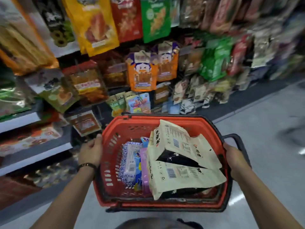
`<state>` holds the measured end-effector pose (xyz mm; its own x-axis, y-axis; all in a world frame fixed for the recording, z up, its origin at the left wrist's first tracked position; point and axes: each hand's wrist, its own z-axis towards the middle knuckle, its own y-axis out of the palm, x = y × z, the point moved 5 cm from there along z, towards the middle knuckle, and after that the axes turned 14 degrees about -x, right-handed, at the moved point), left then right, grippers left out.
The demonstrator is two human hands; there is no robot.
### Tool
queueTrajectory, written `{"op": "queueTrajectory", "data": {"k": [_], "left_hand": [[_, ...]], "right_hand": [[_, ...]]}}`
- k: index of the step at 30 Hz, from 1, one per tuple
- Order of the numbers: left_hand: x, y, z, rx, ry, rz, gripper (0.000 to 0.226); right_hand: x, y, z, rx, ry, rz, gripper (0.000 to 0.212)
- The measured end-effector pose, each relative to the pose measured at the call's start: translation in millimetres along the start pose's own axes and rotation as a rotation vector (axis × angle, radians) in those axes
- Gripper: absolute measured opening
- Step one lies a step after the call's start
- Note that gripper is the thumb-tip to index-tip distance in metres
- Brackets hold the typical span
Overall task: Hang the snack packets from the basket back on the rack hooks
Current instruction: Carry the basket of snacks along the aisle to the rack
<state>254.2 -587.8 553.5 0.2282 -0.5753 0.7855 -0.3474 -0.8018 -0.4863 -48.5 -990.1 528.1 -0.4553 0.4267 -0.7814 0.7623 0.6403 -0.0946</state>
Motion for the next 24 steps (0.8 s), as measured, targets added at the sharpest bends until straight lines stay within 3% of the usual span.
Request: {"op": "queueTrajectory", "data": {"k": [4, 11, 14, 18, 24], "left_hand": [[85, 120, -2, -0.135, 0.055, 0.026, 0.05], [214, 322, 24, -0.311, 0.218, 0.211, 0.072], [270, 418, 36, -0.396, 0.276, 0.228, 0.066], [345, 539, 48, -0.533, 0.348, 0.276, 0.066], [457, 703, 51, -0.642, 0.453, 0.332, 0.063]], "right_hand": [[11, -129, 41, 0.092, 0.015, 0.117, 0.045], [4, -299, 80, 0.282, 0.064, 0.263, 0.048], [-8, -359, 99, 0.391, 0.107, 0.326, 0.049], [-56, -418, 109, 0.521, 0.139, 0.371, 0.033], [-96, -529, 146, 0.679, 0.139, 0.414, 0.034]]}}
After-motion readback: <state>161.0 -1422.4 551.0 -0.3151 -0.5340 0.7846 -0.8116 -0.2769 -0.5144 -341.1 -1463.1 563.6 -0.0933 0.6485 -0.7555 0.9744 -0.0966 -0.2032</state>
